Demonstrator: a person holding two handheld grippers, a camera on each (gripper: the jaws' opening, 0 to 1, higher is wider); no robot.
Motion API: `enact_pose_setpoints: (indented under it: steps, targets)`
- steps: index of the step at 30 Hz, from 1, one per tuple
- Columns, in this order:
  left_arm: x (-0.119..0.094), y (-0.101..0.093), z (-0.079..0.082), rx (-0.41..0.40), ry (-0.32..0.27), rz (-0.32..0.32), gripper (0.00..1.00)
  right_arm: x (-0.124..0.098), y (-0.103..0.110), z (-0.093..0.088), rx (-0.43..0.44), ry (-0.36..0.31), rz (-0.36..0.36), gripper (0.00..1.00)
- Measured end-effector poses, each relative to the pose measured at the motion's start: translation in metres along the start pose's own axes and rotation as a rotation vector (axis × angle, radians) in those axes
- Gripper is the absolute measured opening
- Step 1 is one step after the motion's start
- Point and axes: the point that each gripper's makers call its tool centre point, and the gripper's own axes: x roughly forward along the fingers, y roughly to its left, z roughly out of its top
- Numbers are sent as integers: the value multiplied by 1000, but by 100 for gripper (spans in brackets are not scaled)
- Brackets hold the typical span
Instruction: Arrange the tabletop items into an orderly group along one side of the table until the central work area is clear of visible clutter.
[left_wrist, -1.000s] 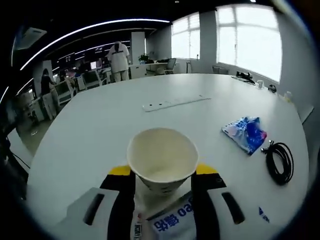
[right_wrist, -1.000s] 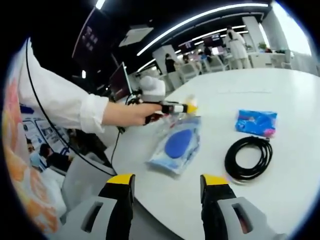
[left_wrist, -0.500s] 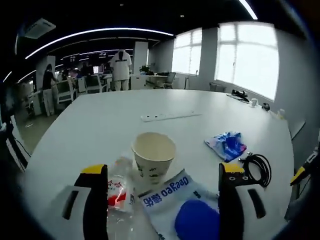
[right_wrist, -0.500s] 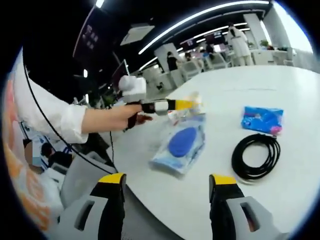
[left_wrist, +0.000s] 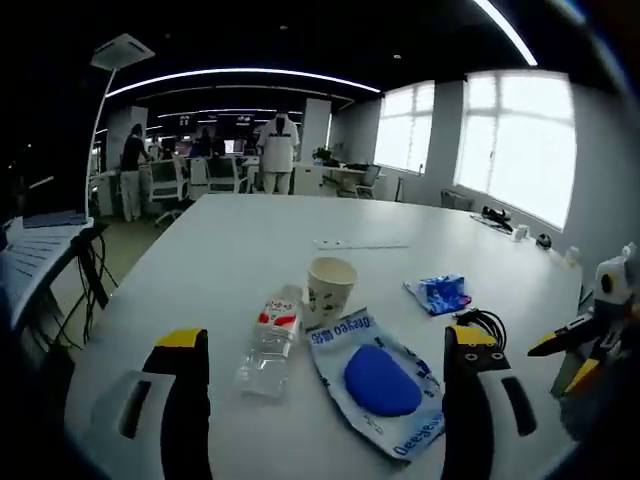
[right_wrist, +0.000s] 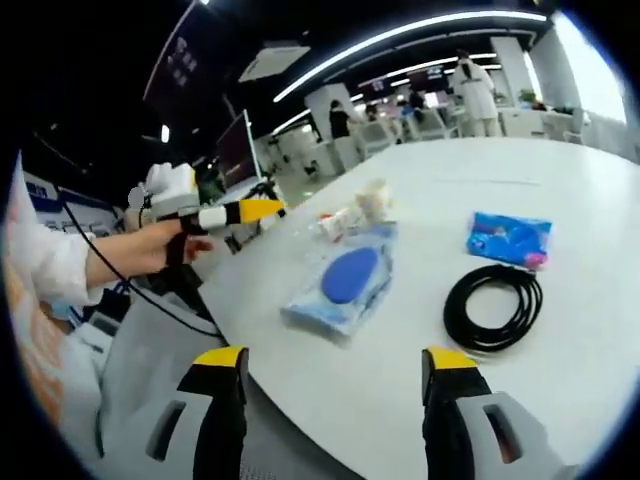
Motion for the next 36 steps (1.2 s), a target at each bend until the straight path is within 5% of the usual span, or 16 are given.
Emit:
enact_pose_setpoints:
  steps: [13,36]
  targets:
    - [-34,-9,-7,-51,-2,49,97,-7,-19,-14,-48,20,-52,67]
    - [-45,-3,-14,-100,24,20,83,-43,-41,-18,245,-58,-151,63]
